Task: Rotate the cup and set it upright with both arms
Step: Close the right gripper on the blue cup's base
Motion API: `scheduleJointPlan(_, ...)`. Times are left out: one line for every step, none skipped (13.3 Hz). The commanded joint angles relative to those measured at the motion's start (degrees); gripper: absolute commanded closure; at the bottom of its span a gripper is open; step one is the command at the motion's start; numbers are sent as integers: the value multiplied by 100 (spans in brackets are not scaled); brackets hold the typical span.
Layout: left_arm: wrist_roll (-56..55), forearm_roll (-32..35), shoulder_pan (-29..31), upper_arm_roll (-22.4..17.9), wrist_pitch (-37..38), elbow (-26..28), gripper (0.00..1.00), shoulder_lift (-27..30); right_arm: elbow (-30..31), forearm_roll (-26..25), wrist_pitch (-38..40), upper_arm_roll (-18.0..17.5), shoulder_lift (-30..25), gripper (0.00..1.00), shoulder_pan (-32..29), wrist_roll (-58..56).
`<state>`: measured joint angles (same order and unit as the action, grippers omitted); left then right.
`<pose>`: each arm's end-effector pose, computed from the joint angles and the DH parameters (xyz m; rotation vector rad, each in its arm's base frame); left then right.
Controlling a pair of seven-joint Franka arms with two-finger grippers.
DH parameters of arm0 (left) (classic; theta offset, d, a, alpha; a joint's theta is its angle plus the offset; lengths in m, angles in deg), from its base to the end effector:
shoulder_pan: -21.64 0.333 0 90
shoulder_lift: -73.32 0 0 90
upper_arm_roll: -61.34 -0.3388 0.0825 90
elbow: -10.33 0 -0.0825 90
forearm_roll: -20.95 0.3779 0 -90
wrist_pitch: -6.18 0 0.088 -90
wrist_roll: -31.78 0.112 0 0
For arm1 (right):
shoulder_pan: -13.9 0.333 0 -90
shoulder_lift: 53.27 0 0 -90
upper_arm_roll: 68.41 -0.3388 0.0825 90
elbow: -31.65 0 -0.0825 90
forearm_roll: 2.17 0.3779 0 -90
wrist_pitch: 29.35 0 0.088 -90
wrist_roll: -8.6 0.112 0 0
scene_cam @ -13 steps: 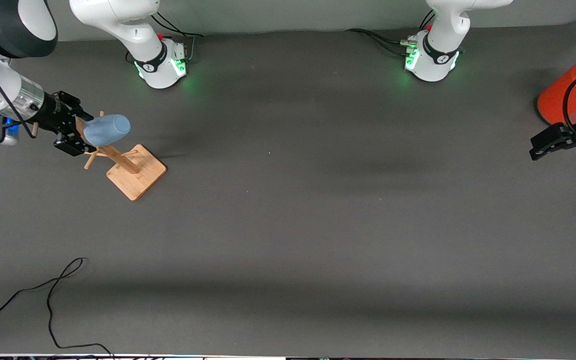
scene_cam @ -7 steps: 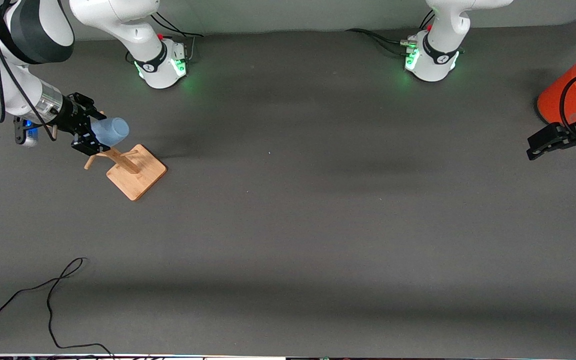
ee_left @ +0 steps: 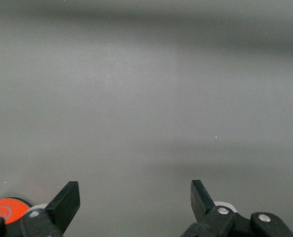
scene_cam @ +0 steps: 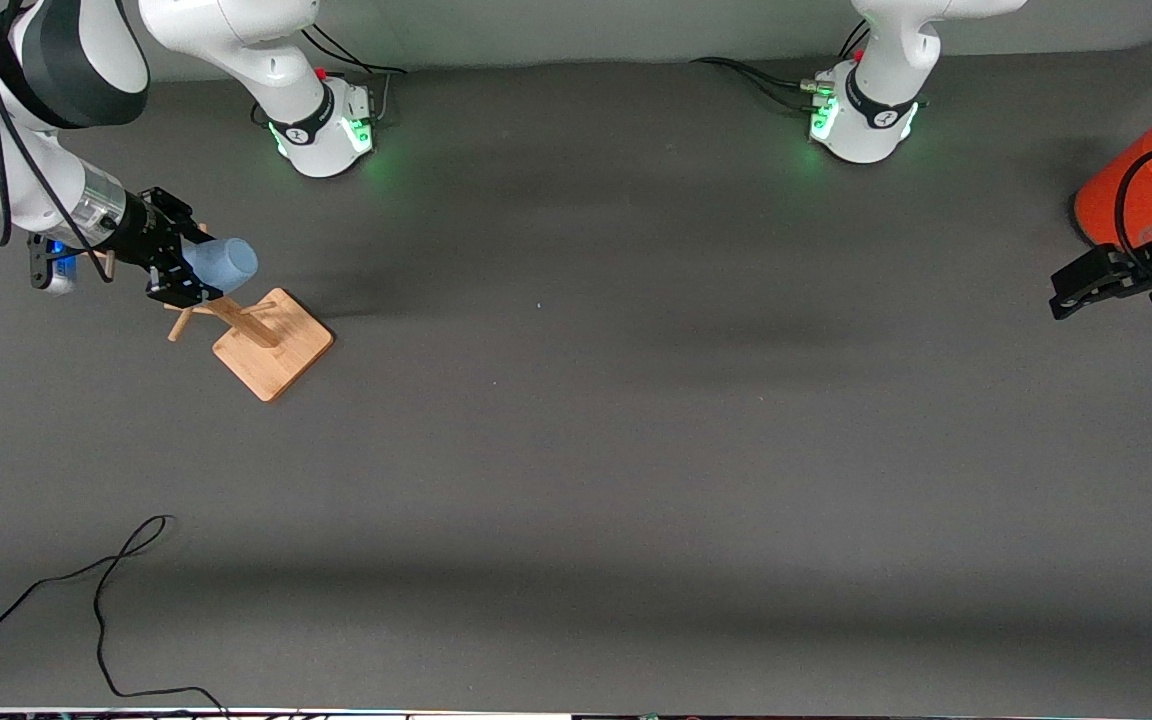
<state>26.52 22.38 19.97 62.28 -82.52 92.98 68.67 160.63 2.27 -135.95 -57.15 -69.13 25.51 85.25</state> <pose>0.5735 -0.0228 0.6544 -3.1186 -0.0736 -0.0406 0.4423 0.0041 0.4858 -2.4273 1.9385 0.2681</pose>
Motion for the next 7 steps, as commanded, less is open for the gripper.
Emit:
scheduleJointPlan(-54,68,-62,-24,108,-82,0,8,-284,65,297,7,-120,72,199,157)
scheduleJointPlan(-46,77,-62,-24,90,-82,0,-1,-381,65,385,7,-120,72,279,218)
scheduleJointPlan(-46,77,-62,-24,55,-82,0,-1,-478,65,473,7,-128,72,366,393)
scheduleJointPlan(-46,77,-53,-24,46,-82,0,-1,-601,65,596,7,-137,72,567,516)
scheduleJointPlan(-46,77,-62,-24,46,-82,0,-1,-767,65,728,7,-137,72,778,744)
scheduleJointPlan(-46,68,-62,-24,29,-82,0,-1,-900,65,816,7,-137,72,998,981)
scheduleJointPlan(-46,51,-62,-24,20,-91,0,-10,-1023,65,887,7,-137,72,1287,1279)
